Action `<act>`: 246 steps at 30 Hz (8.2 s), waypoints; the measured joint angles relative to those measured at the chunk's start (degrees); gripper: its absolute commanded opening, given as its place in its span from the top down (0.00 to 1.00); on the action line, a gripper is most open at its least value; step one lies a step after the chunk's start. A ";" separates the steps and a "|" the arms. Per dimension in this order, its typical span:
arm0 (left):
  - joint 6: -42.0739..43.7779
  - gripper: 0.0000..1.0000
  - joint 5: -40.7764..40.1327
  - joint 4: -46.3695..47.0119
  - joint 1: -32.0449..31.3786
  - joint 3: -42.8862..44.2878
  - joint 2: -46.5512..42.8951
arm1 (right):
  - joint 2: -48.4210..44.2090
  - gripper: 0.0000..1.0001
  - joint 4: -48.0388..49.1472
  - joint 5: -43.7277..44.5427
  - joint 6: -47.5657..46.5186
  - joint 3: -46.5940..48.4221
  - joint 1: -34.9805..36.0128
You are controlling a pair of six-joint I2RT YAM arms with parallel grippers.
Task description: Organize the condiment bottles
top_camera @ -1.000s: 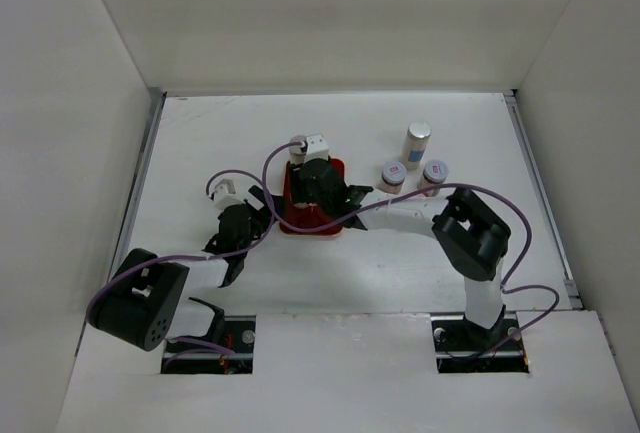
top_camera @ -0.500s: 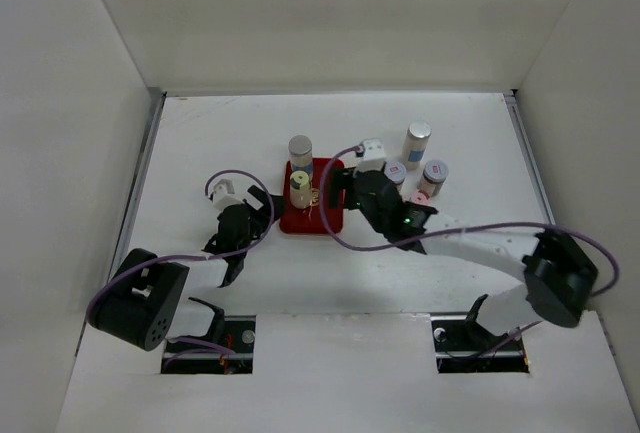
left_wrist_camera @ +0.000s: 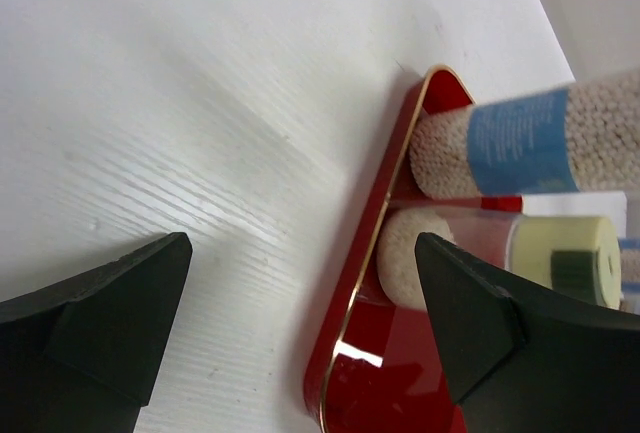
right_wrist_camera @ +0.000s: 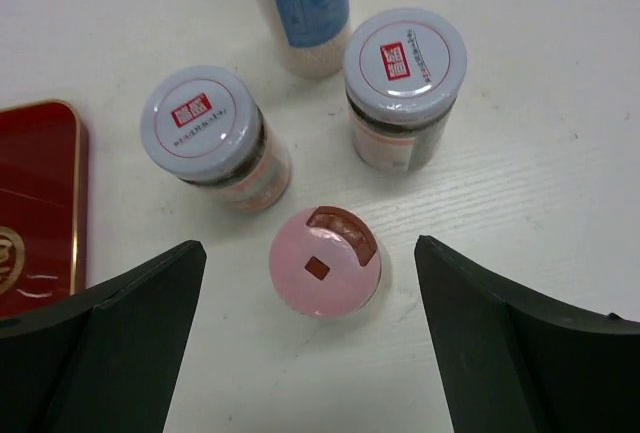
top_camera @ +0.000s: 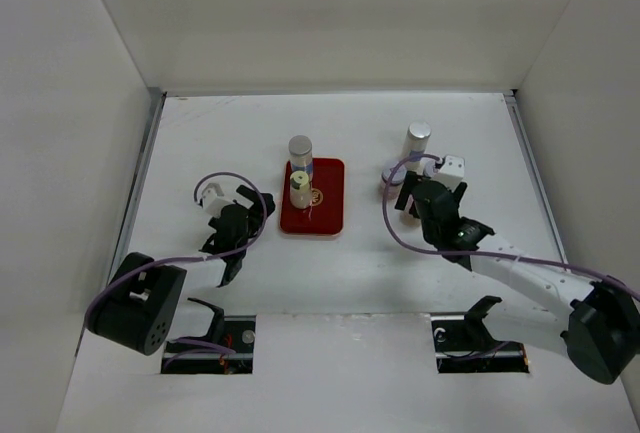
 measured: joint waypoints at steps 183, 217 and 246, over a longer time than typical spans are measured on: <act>-2.23 0.00 1.75 0.55 0.87 1.33 1.79 | 24.20 0.50 7.32 -14.58 -13.42 28.06 -5.16; -2.23 0.00 2.01 0.44 0.87 1.33 1.60 | 39.08 0.11 10.40 -11.15 -15.41 37.20 12.79; -2.23 0.00 2.01 0.96 0.79 1.33 2.10 | 27.78 0.47 15.17 -9.62 -5.40 10.16 -22.23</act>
